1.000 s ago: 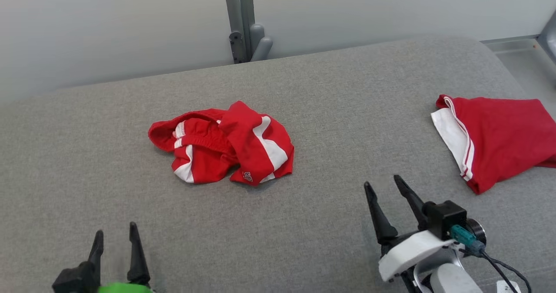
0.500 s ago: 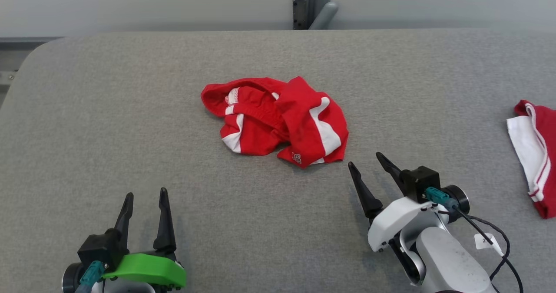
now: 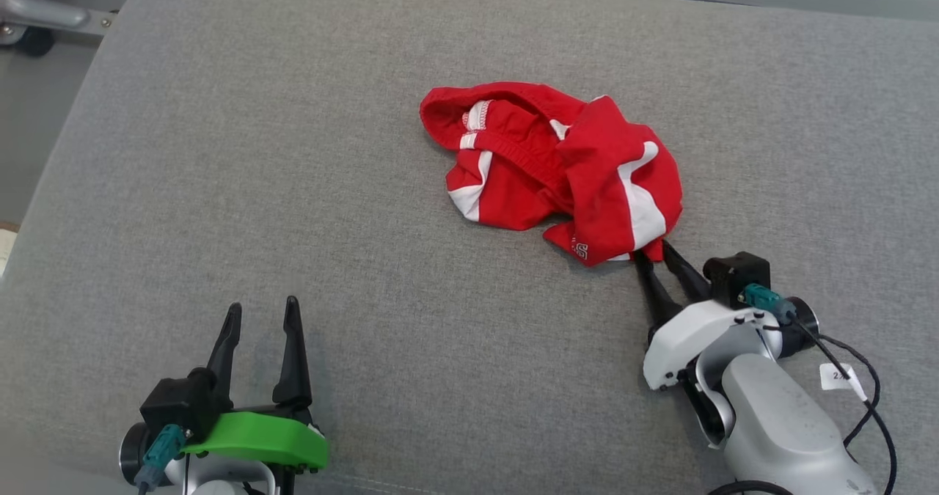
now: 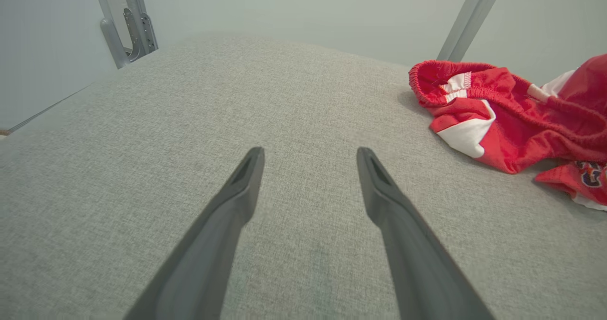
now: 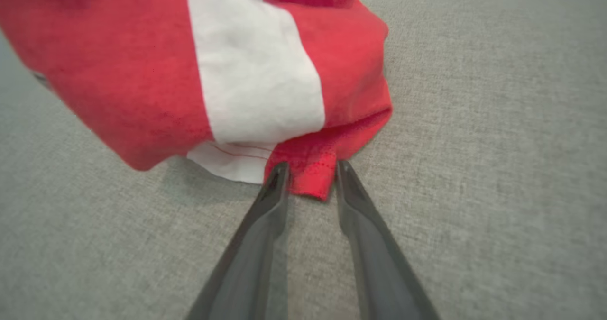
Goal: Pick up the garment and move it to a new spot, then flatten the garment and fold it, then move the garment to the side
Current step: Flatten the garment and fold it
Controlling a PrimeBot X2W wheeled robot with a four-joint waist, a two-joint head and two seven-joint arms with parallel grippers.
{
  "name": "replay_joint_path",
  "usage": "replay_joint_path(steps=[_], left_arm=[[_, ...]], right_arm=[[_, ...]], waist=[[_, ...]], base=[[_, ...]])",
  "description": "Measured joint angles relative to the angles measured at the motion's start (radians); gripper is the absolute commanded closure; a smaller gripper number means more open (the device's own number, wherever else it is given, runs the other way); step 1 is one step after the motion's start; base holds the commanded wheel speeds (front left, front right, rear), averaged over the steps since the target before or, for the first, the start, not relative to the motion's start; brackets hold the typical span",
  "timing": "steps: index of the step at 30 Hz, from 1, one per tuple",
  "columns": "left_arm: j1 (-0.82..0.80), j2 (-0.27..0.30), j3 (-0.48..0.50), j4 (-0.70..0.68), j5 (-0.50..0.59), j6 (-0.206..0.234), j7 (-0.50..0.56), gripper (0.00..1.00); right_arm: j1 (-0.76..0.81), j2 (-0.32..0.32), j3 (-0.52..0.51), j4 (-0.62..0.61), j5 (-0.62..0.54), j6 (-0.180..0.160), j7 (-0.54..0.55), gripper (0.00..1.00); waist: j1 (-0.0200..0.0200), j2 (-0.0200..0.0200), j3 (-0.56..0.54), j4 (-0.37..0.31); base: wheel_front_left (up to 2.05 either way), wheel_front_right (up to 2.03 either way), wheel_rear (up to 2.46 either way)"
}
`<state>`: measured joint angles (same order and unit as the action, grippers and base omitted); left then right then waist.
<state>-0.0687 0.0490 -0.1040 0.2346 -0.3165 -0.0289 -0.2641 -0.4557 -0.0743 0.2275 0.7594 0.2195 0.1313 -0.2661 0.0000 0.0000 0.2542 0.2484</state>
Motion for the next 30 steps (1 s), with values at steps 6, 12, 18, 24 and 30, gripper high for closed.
replay_joint_path(steps=[6, 12, 18, 24, 30], left_arm=[[-0.002, 0.000, 0.005, 0.007, -0.002, 0.000, 0.000, 0.00], [-0.002, 0.000, 0.009, 0.009, 0.000, -0.005, 0.000, 0.00], [0.028, 0.000, 0.015, 0.024, -0.006, -0.011, 0.000, 0.00], [0.039, 0.000, 0.011, 0.033, -0.013, -0.016, 0.000, 0.00], [0.039, -0.001, -0.013, 0.045, -0.019, -0.021, 0.000, 0.00]], right_arm=[[-0.017, -0.007, 0.007, -0.005, 0.002, 0.000, -0.001, 1.00], [0.041, -0.045, -0.049, -0.115, 0.022, 0.000, 0.002, 1.00], [0.112, -0.115, -0.109, -0.316, 0.037, 0.000, 0.002, 1.00], [0.180, -0.188, -0.129, -0.406, 0.079, 0.000, 0.002, 1.00], [0.231, -0.223, -0.144, -0.313, 0.086, 0.000, 0.002, 1.00]], waist=[[0.0000, 0.0000, 0.029, 0.012], [0.0000, 0.0000, 0.010, -0.008], [0.0000, 0.0000, -0.030, -0.058], [0.0001, 0.0001, -0.077, -0.125], [0.0000, 0.0000, -0.128, -0.182]], base=[[0.00, 0.00, 0.00], [0.00, 0.00, 0.00], [0.00, 0.00, 0.00], [0.00, 0.00, 0.00], [0.00, 0.00, 0.00]])
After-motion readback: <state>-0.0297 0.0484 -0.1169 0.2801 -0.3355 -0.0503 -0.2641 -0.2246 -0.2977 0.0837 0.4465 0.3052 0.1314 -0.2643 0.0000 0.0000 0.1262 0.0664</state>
